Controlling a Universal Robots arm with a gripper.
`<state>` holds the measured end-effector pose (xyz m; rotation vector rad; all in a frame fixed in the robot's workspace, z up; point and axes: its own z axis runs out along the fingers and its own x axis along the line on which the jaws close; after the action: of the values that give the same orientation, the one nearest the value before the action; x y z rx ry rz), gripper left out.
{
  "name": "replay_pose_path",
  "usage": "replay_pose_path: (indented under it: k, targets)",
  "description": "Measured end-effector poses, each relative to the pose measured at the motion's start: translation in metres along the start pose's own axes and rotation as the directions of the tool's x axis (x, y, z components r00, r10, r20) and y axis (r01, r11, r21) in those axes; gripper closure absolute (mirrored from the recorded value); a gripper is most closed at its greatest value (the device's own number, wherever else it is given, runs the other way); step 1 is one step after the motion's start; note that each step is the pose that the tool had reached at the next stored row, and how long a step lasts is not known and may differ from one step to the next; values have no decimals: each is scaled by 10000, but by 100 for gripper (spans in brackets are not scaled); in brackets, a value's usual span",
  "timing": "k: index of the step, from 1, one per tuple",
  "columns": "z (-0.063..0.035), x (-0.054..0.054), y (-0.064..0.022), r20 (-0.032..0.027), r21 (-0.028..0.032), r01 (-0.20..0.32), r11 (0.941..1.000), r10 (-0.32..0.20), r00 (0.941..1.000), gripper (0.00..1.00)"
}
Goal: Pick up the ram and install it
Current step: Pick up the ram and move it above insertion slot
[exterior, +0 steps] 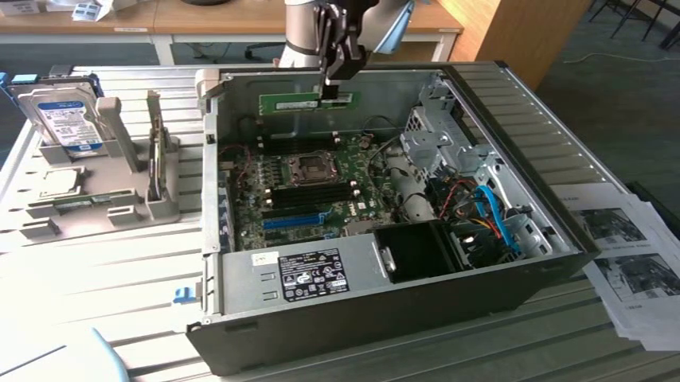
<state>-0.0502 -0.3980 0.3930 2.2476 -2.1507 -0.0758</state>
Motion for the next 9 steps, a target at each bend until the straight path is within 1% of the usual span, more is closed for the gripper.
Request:
replay_pose_path:
  k: [9]
  targets:
    - [139, 2, -8, 0, 0, 0, 10000, 0, 10000, 89]
